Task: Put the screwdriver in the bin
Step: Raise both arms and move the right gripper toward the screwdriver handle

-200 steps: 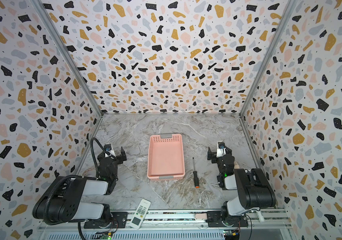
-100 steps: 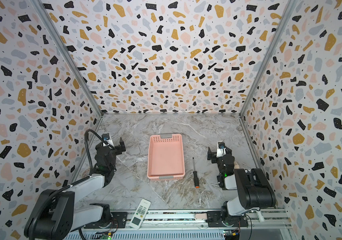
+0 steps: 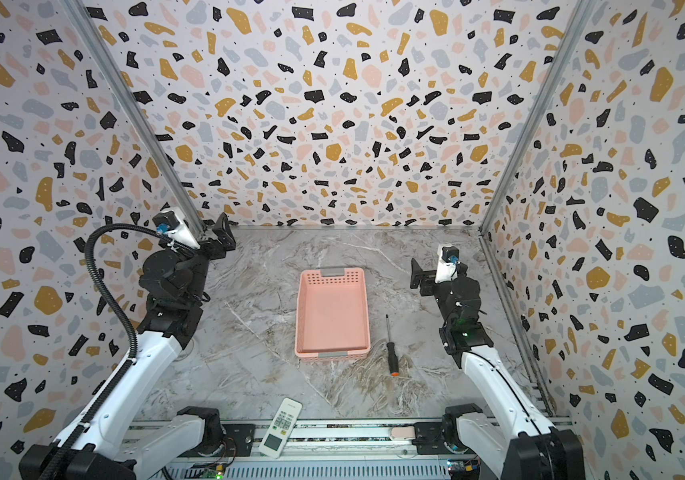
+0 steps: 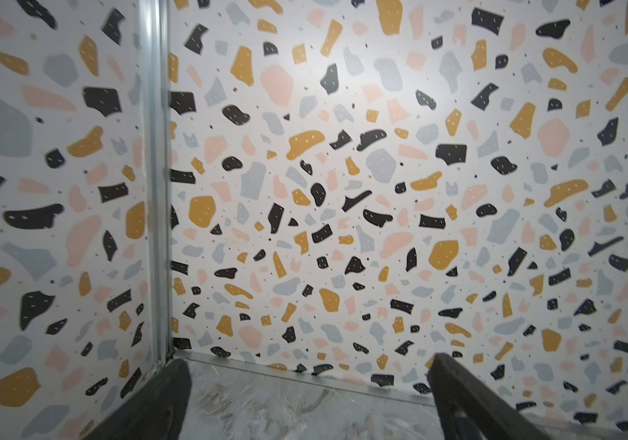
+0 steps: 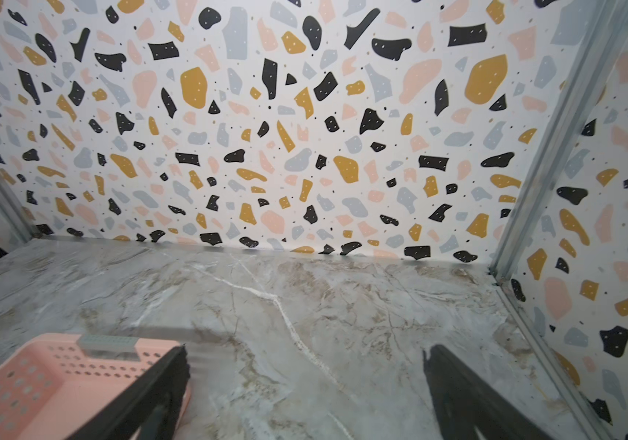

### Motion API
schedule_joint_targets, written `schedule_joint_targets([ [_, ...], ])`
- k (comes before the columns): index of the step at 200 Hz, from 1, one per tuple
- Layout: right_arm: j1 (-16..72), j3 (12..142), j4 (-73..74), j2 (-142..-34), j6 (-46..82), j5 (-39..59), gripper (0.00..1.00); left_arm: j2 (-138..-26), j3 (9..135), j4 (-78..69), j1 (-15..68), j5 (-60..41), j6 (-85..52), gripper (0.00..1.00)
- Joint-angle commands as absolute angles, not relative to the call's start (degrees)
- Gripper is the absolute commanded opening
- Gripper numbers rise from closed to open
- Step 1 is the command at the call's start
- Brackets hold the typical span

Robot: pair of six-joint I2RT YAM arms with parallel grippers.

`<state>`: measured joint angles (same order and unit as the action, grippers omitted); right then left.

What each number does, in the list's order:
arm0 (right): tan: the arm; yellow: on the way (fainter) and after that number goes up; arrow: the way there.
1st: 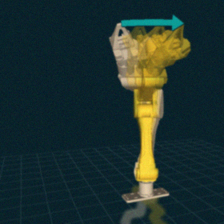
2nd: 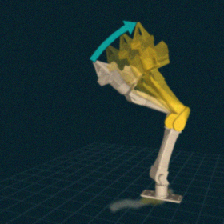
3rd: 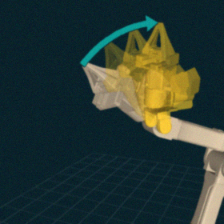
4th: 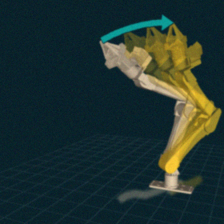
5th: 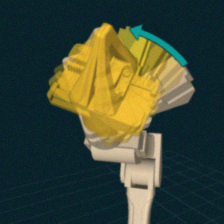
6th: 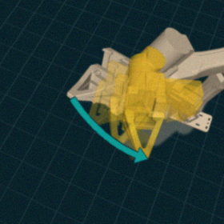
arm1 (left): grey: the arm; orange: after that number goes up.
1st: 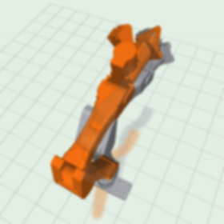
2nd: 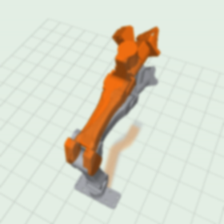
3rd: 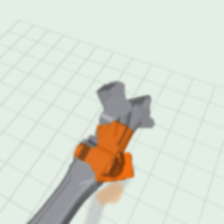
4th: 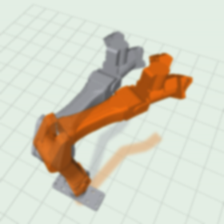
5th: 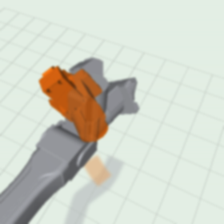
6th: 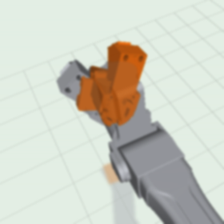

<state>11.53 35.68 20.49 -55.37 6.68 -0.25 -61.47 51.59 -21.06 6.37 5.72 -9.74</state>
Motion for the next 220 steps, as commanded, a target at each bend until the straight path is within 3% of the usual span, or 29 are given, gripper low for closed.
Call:
schedule_joint_targets([
  [1,12.95,40.21,1.39,-54.04,10.95,-4.22,0.99,-66.8,53.83,-12.3,6.16,-4.48,-9.86,1.0],
  [41,15.38,42.78,-10.81,-53.04,14.17,-3.96,0.99,-70.33,58.65,-2.79,6.06,-5.89,-9.74,0.99],
  [81,16.69,35.91,-6.87,-50.45,18.71,-1.06,0.99,-65.34,53.03,-8.88,6.06,-6.55,-11.63,1.0],
  [132,17.89,36.03,-10.7,-54.02,17.81,4.41,0.99,-68.18,54.4,-6.51,6.06,-10.69,-10.34,1.0],
  [171,25.68,37.4,-17.78,-58.21,20.92,-3.31,0.99,-68.26,54.23,-6.47,6.15,-11.77,-10.05,1.0],
  [220,34.41,35.86,-23.58,-63.68,27.67,-9.05,0.99,-69.6,55.71,-4.2,8.35,-20.13,-5.55,1.0],
])
